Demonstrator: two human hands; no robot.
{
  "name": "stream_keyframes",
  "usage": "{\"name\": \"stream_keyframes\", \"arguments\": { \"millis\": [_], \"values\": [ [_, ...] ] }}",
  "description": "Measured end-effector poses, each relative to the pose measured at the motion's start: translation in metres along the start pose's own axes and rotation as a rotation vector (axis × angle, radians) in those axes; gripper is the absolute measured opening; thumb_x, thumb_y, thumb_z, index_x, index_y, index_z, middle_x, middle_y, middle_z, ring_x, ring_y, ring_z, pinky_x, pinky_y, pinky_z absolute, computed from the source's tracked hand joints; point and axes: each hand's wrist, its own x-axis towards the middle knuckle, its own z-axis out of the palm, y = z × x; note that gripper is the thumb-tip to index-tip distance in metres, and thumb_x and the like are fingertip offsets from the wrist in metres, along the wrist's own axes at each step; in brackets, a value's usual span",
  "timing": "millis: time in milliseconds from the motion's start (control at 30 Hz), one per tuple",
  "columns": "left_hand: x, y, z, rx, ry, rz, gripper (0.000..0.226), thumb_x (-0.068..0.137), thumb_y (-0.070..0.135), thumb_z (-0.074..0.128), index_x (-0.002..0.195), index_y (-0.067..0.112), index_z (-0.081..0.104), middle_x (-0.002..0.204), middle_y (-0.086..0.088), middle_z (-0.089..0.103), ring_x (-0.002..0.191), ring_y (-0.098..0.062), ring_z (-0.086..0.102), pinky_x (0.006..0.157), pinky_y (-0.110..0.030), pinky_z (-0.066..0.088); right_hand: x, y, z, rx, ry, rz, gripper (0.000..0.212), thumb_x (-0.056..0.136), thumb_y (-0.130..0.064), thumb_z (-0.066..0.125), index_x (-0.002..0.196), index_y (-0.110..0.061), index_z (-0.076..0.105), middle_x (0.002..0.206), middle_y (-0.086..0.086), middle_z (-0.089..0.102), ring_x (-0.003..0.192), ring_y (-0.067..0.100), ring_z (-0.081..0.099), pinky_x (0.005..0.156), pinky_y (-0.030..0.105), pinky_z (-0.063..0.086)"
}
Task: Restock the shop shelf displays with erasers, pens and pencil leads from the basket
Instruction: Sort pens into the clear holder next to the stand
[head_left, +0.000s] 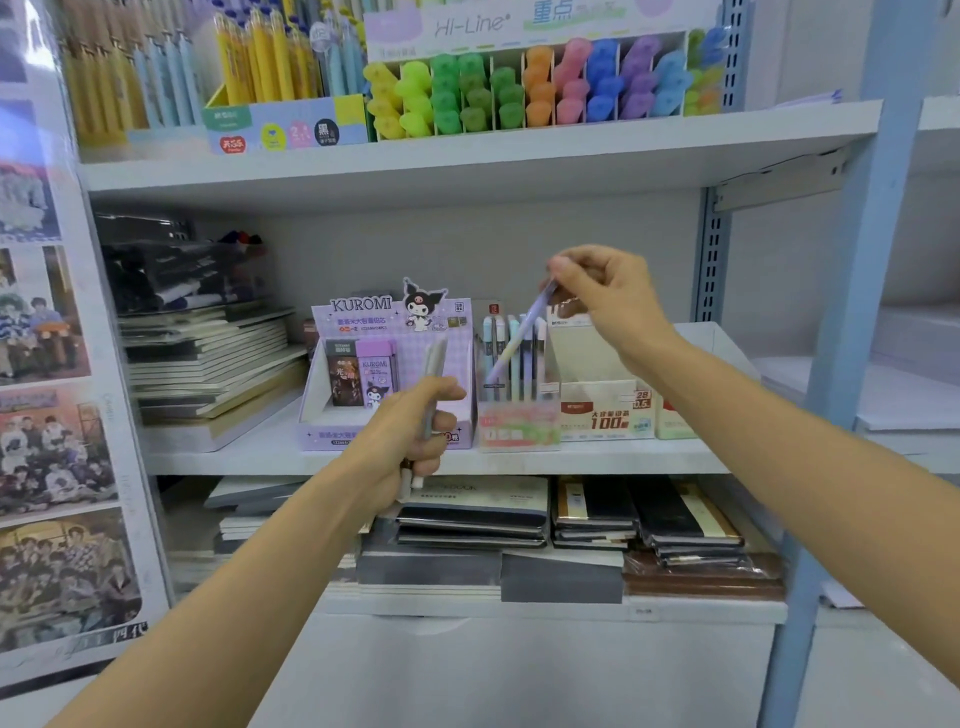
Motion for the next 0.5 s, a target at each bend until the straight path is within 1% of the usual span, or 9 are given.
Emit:
{"name": "stream_keyframes", "arguments": {
  "millis": [100,167,233,300,400,500],
  "values": [
    [0.006,-0.005,-0.003,-0.087,-0.053,-0.031,0.017,0.096,0.024,0.04,0.096,0.011,0.051,0.057,0.005,0.045,0.035,-0.006,0.022,0.033,-0.017,0.023,0.014,0.014,-0.002,-0.065,0.082,-0.024,0.012,0.096,-0.011,0.058,0.096,-0.005,0.068,0.082,0.01,0.071,0.065,0.01,0.067,0.063,0.022,0.056],
    [0.01,-0.008,-0.003,-0.091,-0.059,-0.016,0.012,0.098,0.018,0.039,0.093,0.011,0.049,0.061,0.002,0.046,0.037,-0.007,0.025,0.034,-0.019,0.024,0.018,0.024,0.004,-0.108,0.077,-0.033,0.014,0.096,-0.009,0.057,0.098,0.0,0.067,0.083,0.013,0.071,0.063,0.008,0.066,0.063,0.02,0.055],
    [0.014,-0.012,-0.003,-0.091,-0.071,0.027,0.009,0.101,0.015,0.043,0.096,0.009,0.047,0.068,-0.001,0.048,0.039,-0.009,0.03,0.036,-0.019,0.027,0.019,0.034,0.013,-0.128,0.049,-0.032,0.014,0.095,-0.008,0.058,0.099,0.0,0.068,0.085,0.016,0.07,0.065,0.009,0.066,0.064,0.019,0.056],
    [0.017,-0.017,-0.006,-0.095,-0.092,0.08,0.01,0.101,0.017,0.048,0.099,0.008,0.046,0.069,-0.002,0.052,0.042,-0.009,0.035,0.038,-0.019,0.031,0.017,0.044,0.023,-0.154,0.006,-0.025,0.012,0.094,-0.009,0.06,0.098,-0.002,0.068,0.087,0.016,0.071,0.07,0.014,0.068,0.067,0.02,0.057],
    [0.02,-0.024,-0.013,-0.083,-0.128,0.133,0.016,0.098,0.023,0.053,0.101,0.01,0.044,0.062,0.002,0.051,0.045,-0.009,0.037,0.04,-0.018,0.033,0.015,0.055,0.036,-0.235,-0.072,-0.033,0.017,0.093,-0.011,0.062,0.101,0.001,0.07,0.089,0.016,0.072,0.077,0.021,0.07,0.072,0.023,0.058],
    [0.022,-0.029,-0.019,-0.077,-0.149,0.16,0.031,0.088,0.033,0.061,0.102,0.009,0.048,0.059,0.004,0.048,0.045,-0.009,0.035,0.039,-0.018,0.032,0.018,0.054,0.035,-0.287,-0.152,-0.043,0.016,0.094,-0.013,0.061,0.101,-0.003,0.07,0.087,0.012,0.072,0.074,0.017,0.07,0.07,0.02,0.057]
  ]
}}
